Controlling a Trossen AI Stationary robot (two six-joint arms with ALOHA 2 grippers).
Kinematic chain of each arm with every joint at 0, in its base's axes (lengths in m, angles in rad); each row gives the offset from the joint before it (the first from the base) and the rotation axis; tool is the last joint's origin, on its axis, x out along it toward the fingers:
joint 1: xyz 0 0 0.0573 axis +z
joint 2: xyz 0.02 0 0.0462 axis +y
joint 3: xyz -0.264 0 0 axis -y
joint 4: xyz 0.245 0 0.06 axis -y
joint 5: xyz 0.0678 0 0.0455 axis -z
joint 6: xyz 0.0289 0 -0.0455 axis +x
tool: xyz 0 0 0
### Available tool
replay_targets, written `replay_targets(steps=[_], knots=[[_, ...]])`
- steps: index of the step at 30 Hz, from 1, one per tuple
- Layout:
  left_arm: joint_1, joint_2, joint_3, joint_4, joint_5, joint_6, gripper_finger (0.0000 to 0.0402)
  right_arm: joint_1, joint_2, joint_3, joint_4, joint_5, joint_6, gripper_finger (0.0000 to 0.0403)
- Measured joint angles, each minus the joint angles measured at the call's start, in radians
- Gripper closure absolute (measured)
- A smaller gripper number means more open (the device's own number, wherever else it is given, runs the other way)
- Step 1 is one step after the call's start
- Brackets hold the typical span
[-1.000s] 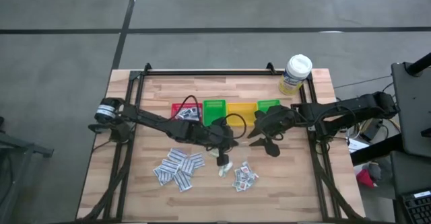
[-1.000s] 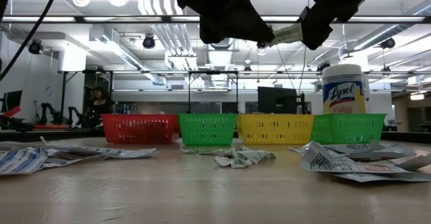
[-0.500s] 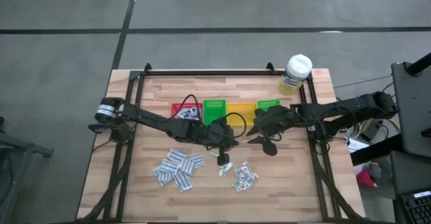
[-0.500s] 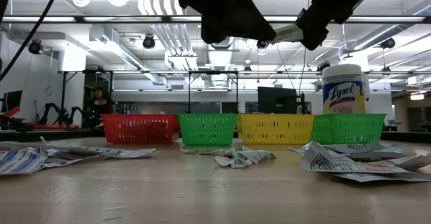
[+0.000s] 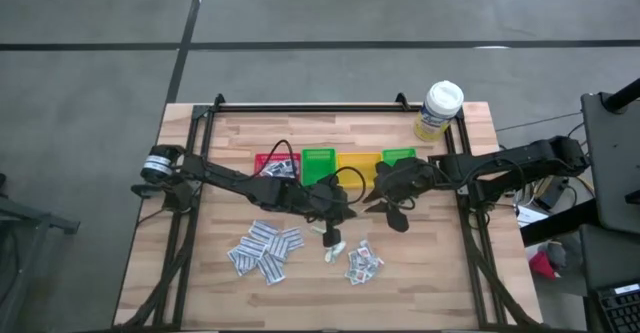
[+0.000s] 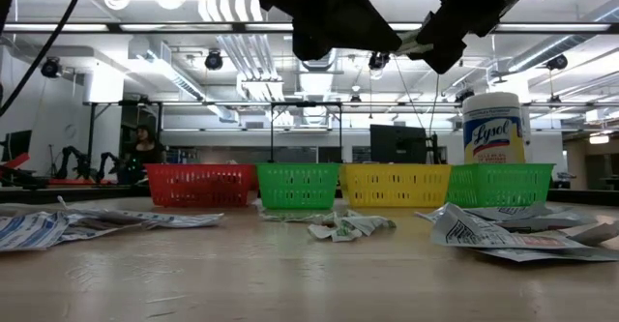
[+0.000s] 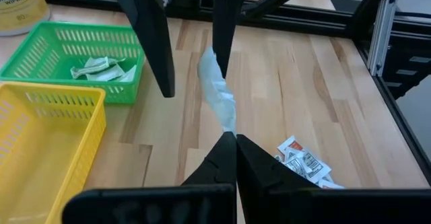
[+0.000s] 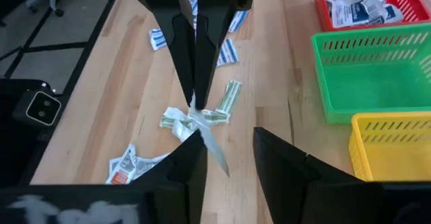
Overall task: Pick & Place First Aid Supplies
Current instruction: Put the green bandage into the right green basket
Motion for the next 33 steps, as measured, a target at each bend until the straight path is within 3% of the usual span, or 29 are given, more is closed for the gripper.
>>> replay_targets(steps=[11, 23, 30, 33], knots=[[0.003, 0.0, 0.0, 0.001, 0.001, 0.001, 0.0401, 0.019, 0.001, 0.001, -0.002, -0.01, -0.02, 0.0388], [0.003, 0.0, 0.0, 0.003, -0.015, 0.034, 0.0396, 0.03, 0.001, 0.003, -0.002, 0.027, -0.014, 0.0395], [0.006, 0.0, 0.0, -0.002, -0.054, 0.075, 0.0326, 0.03, 0.001, 0.003, -0.011, 0.03, -0.003, 0.0395], [0.008, -0.013, 0.0, -0.042, -0.111, 0.112, 0.0292, 0.03, 0.001, 0.003, -0.063, 0.082, 0.012, 0.0395]])
